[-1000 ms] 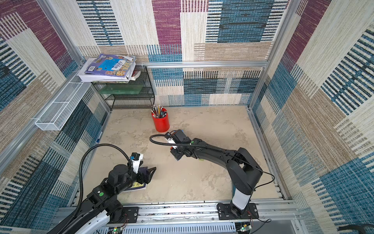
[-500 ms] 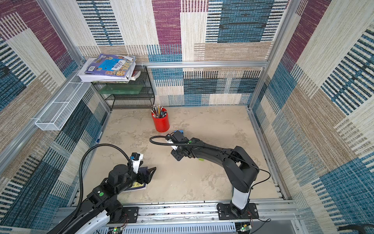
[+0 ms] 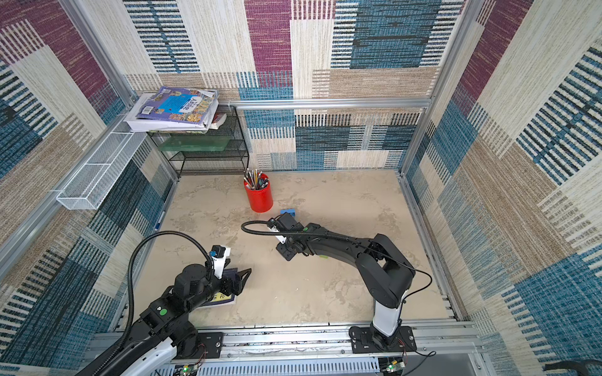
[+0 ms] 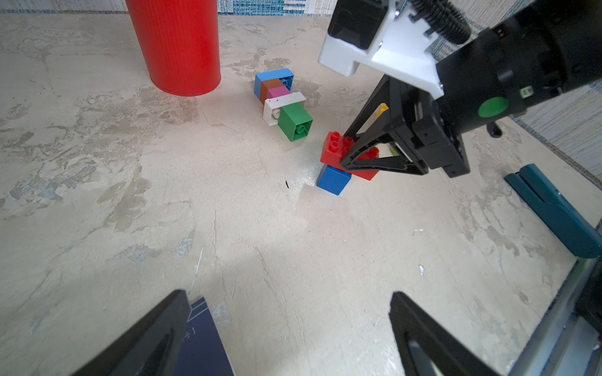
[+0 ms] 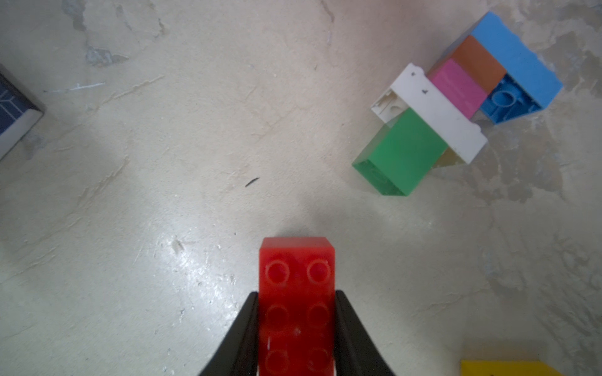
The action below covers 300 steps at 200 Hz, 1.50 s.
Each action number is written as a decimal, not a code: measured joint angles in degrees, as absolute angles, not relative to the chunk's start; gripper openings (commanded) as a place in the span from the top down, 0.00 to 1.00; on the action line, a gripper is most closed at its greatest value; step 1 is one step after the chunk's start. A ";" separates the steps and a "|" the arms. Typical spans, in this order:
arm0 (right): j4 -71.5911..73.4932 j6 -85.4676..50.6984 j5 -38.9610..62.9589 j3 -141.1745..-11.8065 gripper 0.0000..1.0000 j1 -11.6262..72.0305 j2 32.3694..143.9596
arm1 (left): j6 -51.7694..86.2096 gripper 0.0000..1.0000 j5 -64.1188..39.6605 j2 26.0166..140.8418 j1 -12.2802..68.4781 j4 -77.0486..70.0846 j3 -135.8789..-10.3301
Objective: Assemble the letter f with lego
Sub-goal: Assemble the lego brick with the lego brick.
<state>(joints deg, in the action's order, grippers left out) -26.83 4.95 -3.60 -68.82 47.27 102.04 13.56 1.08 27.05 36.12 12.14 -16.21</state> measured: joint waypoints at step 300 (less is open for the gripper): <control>-24.88 -1.23 -11.57 -71.70 0.77 50.33 106.76 | 13.58 0.01 1.10 27.16 36.12 12.14 -16.16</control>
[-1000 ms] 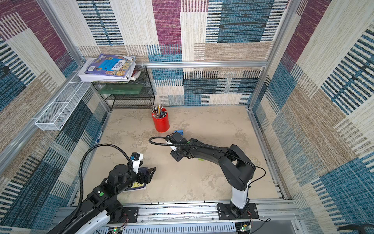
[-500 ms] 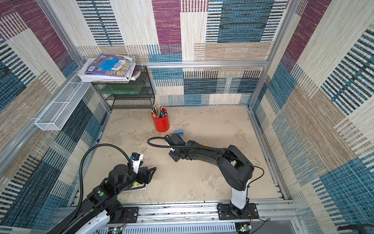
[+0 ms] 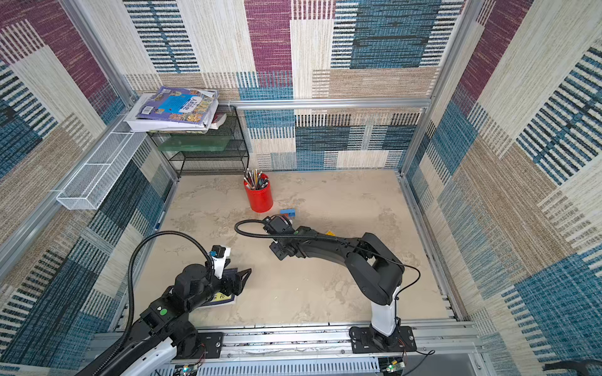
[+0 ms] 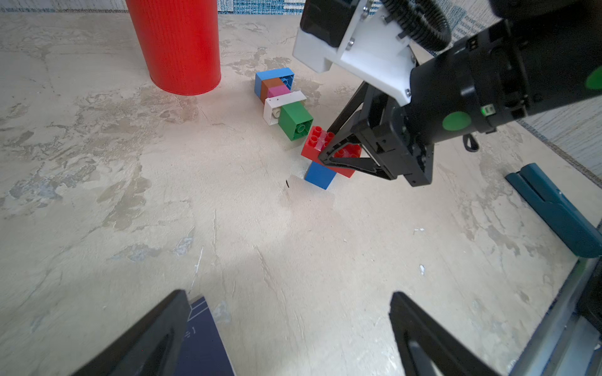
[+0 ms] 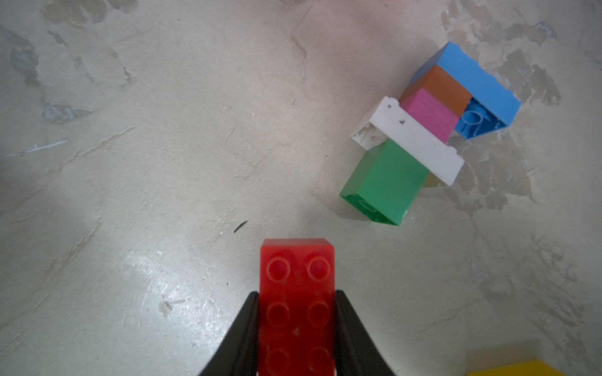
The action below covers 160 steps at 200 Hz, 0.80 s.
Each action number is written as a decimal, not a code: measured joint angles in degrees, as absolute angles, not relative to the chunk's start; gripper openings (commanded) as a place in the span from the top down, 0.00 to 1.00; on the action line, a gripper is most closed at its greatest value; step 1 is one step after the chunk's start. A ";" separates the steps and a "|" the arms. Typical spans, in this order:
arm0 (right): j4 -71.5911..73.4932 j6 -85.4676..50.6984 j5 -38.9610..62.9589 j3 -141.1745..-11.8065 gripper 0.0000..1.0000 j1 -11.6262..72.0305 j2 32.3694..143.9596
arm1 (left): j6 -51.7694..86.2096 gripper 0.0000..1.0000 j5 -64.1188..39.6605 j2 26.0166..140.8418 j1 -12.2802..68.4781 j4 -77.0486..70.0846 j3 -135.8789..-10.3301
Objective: Assemble the letter f with lego
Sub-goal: Assemble the lego brick with the lego brick.
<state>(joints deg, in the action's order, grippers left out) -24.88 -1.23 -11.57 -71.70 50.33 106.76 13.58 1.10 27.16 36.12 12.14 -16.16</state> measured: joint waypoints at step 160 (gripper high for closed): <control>-25.36 11.90 -1.19 -66.35 0.77 47.22 99.68 | 13.58 0.01 1.10 27.16 36.12 12.14 -16.16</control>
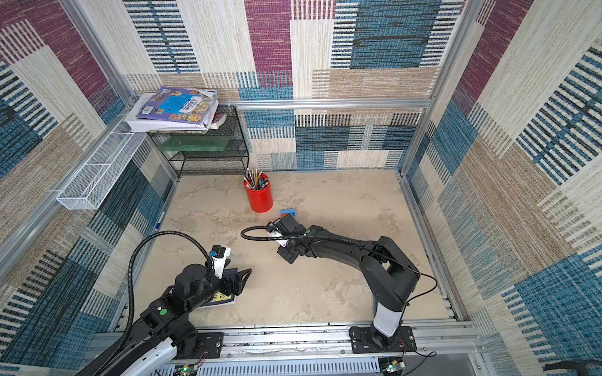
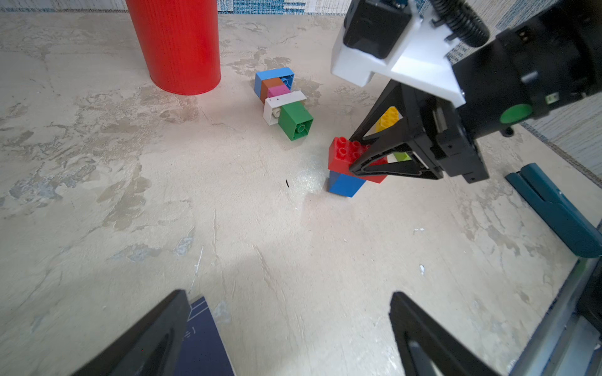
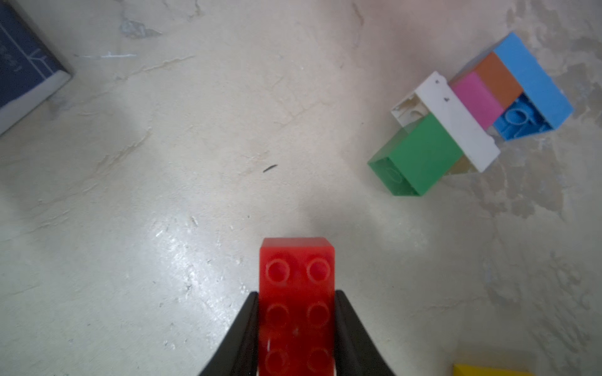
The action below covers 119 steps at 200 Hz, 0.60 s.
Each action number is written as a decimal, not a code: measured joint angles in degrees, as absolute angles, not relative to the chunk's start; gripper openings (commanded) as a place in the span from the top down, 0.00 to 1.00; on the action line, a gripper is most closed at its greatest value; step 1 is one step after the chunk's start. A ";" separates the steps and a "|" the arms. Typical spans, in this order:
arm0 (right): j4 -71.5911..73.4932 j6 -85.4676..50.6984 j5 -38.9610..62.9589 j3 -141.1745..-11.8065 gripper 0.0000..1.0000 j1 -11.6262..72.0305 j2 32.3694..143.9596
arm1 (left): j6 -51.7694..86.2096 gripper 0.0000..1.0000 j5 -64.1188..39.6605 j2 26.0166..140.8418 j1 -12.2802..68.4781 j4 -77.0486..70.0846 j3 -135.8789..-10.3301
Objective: Assemble the letter f with lego
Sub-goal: Assemble the lego brick with the lego brick.
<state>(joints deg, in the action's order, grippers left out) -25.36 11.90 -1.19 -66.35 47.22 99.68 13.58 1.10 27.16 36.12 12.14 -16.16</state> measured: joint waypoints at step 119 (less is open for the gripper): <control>-23.70 19.09 4.05 -76.18 0.75 47.24 108.49 | 13.58 0.01 1.13 27.16 36.12 12.14 -16.16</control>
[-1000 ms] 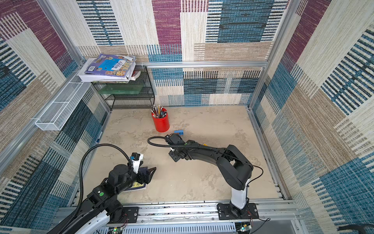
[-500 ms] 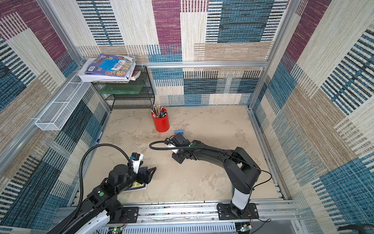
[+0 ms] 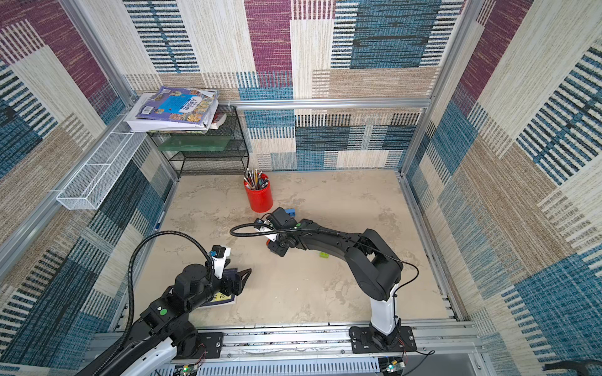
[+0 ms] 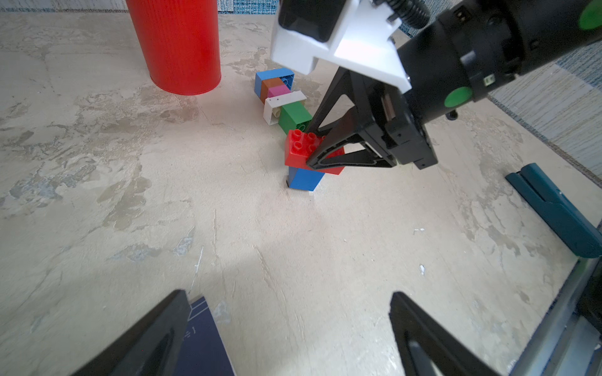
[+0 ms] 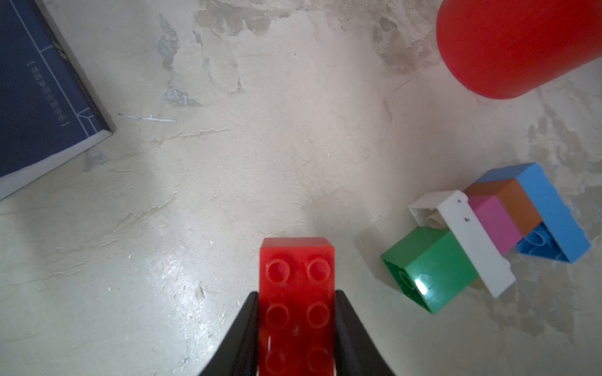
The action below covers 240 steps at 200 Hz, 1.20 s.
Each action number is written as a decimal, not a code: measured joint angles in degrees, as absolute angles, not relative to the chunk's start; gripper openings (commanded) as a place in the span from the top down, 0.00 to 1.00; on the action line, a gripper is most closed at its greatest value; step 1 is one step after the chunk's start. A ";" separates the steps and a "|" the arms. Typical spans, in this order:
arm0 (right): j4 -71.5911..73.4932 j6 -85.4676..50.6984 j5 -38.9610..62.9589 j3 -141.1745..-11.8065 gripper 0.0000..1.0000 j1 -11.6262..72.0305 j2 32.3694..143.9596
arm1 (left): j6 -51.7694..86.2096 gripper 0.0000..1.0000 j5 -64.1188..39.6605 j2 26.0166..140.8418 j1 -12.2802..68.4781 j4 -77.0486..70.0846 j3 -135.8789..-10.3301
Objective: Assemble the letter f with lego
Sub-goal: Assemble the lego brick with the lego brick.
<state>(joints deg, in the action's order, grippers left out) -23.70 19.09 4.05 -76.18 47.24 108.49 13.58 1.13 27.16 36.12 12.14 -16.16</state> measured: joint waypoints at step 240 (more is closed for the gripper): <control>-29.58 17.96 4.29 -81.69 0.52 46.48 108.66 | 13.58 0.01 1.13 27.16 36.12 12.14 -16.16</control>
